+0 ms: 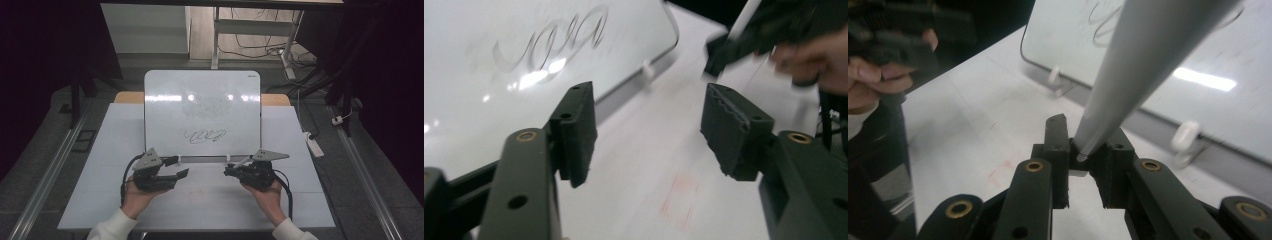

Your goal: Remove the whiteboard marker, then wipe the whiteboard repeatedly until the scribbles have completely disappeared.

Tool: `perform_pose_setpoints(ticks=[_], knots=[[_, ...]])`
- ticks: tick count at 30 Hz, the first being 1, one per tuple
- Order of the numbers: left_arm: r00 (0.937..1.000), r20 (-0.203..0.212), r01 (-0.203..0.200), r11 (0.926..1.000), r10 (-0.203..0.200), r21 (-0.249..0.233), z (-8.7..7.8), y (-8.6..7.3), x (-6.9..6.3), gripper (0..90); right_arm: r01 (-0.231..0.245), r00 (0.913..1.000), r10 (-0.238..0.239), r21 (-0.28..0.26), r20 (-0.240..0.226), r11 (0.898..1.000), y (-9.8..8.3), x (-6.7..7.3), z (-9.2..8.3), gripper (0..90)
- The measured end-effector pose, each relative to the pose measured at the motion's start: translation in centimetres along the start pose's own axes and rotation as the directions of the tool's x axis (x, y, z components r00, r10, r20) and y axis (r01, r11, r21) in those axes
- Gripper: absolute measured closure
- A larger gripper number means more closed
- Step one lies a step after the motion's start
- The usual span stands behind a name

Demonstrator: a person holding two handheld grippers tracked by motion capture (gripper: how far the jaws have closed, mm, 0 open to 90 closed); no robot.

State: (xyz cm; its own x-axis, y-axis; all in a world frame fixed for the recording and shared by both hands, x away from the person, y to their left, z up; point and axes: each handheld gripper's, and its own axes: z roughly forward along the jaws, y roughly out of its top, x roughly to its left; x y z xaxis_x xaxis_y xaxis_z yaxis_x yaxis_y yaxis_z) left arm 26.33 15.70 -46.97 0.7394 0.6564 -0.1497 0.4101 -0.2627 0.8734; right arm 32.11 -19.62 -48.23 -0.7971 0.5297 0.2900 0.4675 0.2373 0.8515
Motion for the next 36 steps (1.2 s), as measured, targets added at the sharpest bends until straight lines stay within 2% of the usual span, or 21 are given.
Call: perform_pose_setpoints(ticks=[6,10,12,16,24,27,32,36], knots=[[0.999,-0.023,0.04,0.9972,-0.039,0.063,-2.0,-3.3,1.3,34.6,0.051,0.9981,-0.049,-0.051,0.037,0.997,0.6,-0.6,-0.7,77.3],[0.9973,-0.046,0.06,0.995,-0.057,0.079,-2.7,-4.6,2.1,34.3,0.065,0.9963,-0.061,-0.07,0.061,0.995,0.7,-1.0,-0.8,77.2],[0.9965,-0.045,0.074,0.9939,-0.07,0.082,-2.9,-5.0,2.4,34.2,0.071,0.9953,-0.065,-0.083,0.071,0.994,0.9,-1.1,-0.8,77.2],[0.9943,-0.075,0.083,0.9922,-0.076,0.093,-3.0,-5.4,2.9,33.9,0.088,0.9925,-0.078,-0.105,0.094,0.991,1.5,-1.4,-0.4,77.2],[0.9911,-0.092,0.105,0.9905,-0.096,0.089,-2.9,-5.9,3.7,33.7,0.112,0.9866,-0.091,-0.156,0.135,0.981,3.9,-2.5,0.3,77.3],[0.9907,-0.106,0.095,0.9912,-0.085,0.092,-2.9,-6.0,3.7,33.6,0.12,0.9829,-0.093,-0.171,0.159,0.978,4.8,-3.3,0.6,77.3],[0.9911,-0.112,0.083,0.9912,-0.072,0.103,-2.6,-6.0,3.9,33.3,0.135,0.9765,-0.102,-0.169,0.189,0.976,5.9,-4.3,1.4,77.2],[0.9905,-0.118,0.083,0.9913,-0.071,0.102,-2.5,-6.0,4.1,32.9,0.145,0.9717,-0.115,-0.138,0.206,0.98,6.1,-4.9,2.4,77.2]])
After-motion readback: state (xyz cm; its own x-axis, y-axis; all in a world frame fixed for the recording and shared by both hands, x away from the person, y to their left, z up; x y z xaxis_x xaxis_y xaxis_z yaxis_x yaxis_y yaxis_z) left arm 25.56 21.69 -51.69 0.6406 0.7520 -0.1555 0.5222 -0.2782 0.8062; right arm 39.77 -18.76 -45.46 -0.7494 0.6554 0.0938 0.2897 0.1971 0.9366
